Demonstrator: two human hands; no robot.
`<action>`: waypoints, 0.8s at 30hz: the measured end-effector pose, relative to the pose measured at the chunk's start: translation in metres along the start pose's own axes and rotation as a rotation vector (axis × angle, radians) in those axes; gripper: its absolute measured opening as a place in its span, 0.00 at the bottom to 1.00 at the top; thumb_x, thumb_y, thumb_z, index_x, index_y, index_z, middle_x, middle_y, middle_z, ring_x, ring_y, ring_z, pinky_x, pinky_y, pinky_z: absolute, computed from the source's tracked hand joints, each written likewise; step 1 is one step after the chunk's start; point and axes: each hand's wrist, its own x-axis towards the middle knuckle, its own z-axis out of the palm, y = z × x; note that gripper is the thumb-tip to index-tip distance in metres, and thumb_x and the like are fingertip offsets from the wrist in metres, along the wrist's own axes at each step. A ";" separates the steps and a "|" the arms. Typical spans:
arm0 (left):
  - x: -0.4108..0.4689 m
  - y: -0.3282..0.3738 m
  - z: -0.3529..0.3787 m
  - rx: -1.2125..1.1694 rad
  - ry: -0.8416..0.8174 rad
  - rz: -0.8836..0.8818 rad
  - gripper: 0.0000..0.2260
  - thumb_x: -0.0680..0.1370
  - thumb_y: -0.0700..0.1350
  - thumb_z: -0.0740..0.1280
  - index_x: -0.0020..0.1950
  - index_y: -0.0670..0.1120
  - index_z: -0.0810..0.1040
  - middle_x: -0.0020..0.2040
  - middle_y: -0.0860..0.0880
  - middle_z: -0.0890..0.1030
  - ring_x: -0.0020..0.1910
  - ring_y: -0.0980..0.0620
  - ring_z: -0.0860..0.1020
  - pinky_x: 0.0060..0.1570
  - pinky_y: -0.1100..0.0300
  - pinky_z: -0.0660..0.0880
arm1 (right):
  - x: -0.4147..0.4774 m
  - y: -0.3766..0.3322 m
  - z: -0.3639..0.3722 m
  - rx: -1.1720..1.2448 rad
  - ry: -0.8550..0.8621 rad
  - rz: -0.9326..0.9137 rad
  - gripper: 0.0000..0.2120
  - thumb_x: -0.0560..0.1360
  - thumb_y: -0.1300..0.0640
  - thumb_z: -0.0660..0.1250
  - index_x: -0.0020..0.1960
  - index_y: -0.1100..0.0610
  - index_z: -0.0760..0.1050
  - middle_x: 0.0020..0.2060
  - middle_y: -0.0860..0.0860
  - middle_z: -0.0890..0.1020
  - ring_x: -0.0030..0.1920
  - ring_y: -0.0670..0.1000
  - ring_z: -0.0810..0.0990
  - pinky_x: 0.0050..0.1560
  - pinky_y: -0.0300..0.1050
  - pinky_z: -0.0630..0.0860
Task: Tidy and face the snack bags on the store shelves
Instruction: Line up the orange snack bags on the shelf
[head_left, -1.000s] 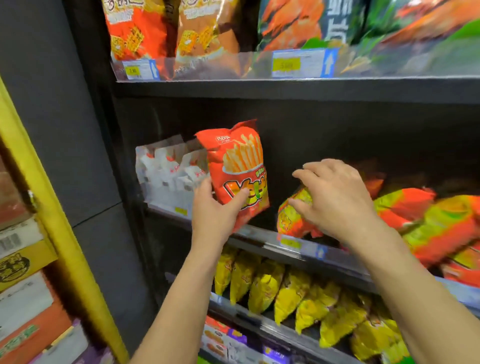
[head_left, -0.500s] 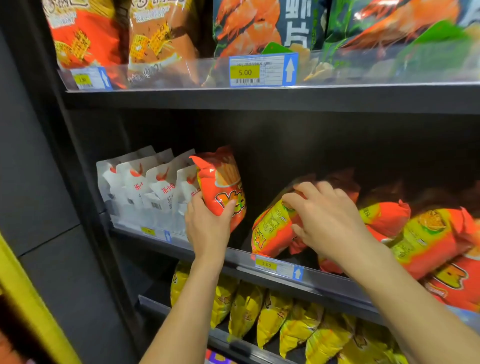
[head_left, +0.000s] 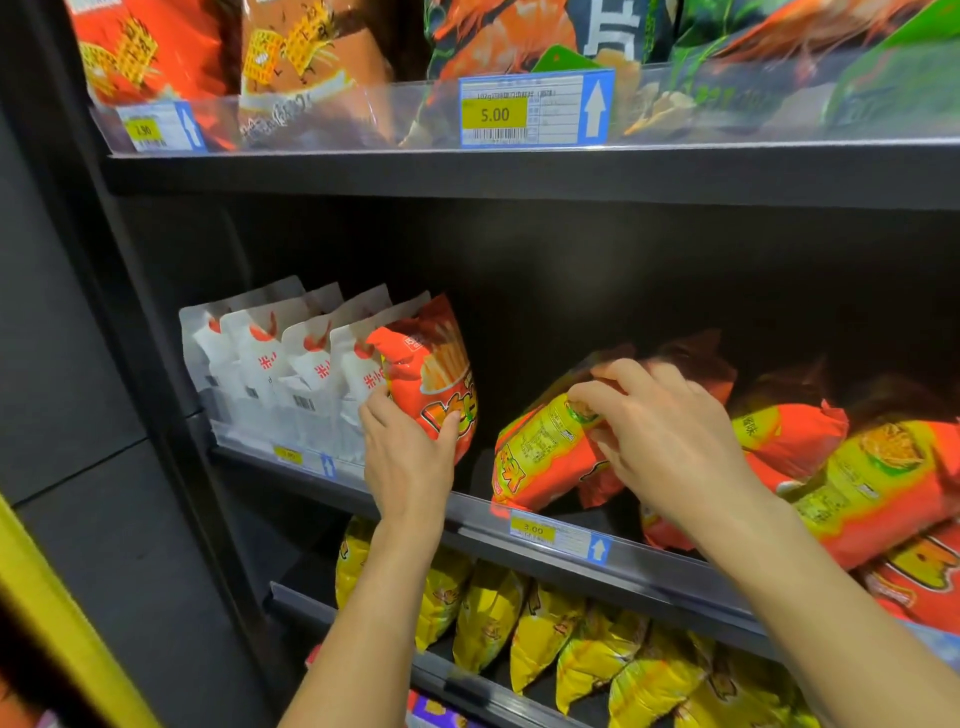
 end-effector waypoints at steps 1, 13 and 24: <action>0.001 0.000 0.000 0.012 0.002 0.000 0.40 0.76 0.57 0.77 0.78 0.43 0.60 0.72 0.42 0.70 0.69 0.41 0.76 0.59 0.48 0.79 | 0.000 0.001 0.001 0.008 0.021 -0.004 0.20 0.68 0.61 0.81 0.59 0.51 0.84 0.55 0.54 0.84 0.48 0.61 0.81 0.39 0.53 0.79; -0.003 -0.006 -0.011 0.014 0.022 0.006 0.34 0.79 0.59 0.73 0.77 0.43 0.64 0.70 0.43 0.72 0.68 0.44 0.77 0.57 0.51 0.79 | 0.002 -0.004 0.005 0.040 0.107 -0.002 0.20 0.68 0.62 0.82 0.57 0.50 0.85 0.53 0.53 0.84 0.47 0.60 0.81 0.35 0.48 0.76; 0.001 -0.008 -0.018 -0.014 0.004 -0.007 0.34 0.78 0.58 0.74 0.76 0.43 0.65 0.69 0.44 0.73 0.67 0.44 0.78 0.56 0.51 0.79 | 0.008 -0.007 0.008 0.049 0.134 -0.024 0.24 0.61 0.65 0.85 0.54 0.50 0.87 0.50 0.53 0.85 0.43 0.60 0.81 0.32 0.45 0.73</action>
